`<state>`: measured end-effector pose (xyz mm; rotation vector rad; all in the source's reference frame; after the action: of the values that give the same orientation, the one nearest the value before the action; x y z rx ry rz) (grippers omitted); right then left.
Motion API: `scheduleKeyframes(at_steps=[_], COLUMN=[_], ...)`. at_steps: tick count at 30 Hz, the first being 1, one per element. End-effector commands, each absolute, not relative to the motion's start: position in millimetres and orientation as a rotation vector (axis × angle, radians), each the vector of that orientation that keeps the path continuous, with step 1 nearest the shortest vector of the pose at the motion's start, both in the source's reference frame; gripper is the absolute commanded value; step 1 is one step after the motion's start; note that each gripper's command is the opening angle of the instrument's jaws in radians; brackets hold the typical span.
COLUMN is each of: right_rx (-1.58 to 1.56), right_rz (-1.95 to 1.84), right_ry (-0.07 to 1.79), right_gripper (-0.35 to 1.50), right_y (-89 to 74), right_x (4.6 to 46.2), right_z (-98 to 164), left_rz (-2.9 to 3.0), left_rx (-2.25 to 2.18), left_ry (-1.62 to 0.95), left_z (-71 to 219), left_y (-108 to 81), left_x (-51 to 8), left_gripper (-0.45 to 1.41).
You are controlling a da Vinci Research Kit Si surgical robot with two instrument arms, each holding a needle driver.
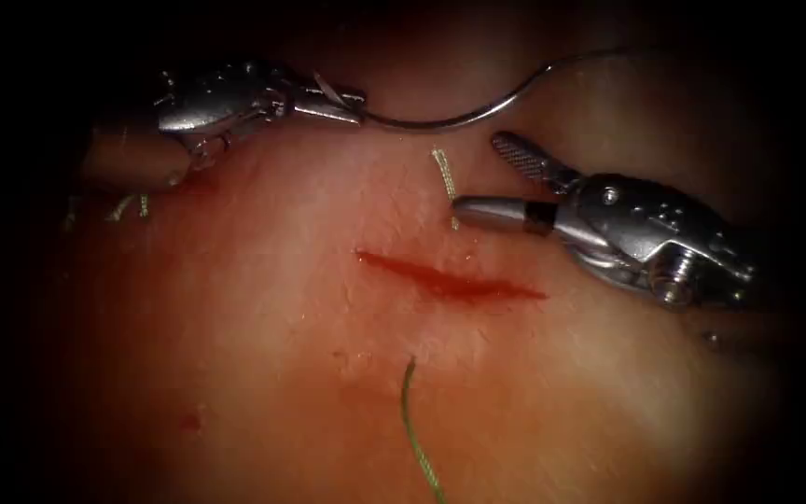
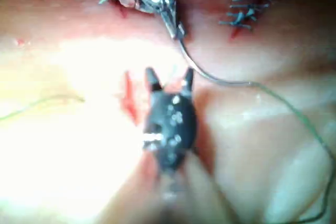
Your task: Wound Closure
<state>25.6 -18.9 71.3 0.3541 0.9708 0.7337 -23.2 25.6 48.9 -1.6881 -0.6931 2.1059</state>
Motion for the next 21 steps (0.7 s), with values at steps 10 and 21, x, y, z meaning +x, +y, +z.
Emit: scheduleKeyframes(at_steps=[10,21], right_rx=[0.459,0.439], right_rz=[0.691,0.747], right_ry=[0.831,0.839], right_gripper=[0.21,-0.35], right_y=[-19.8,-17.9], right_x=[28.4,27.8], right_z=[73.9,72.7], left_rz=[2.106,2.106], left_rx=[-1.689,-1.689], left_ry=[-0.689,-0.69], left_z=[49.6,49.5], left_y=[25.7,25.6], left_x=[-23.7,-23.4], left_gripper=[-0.45,-0.45])
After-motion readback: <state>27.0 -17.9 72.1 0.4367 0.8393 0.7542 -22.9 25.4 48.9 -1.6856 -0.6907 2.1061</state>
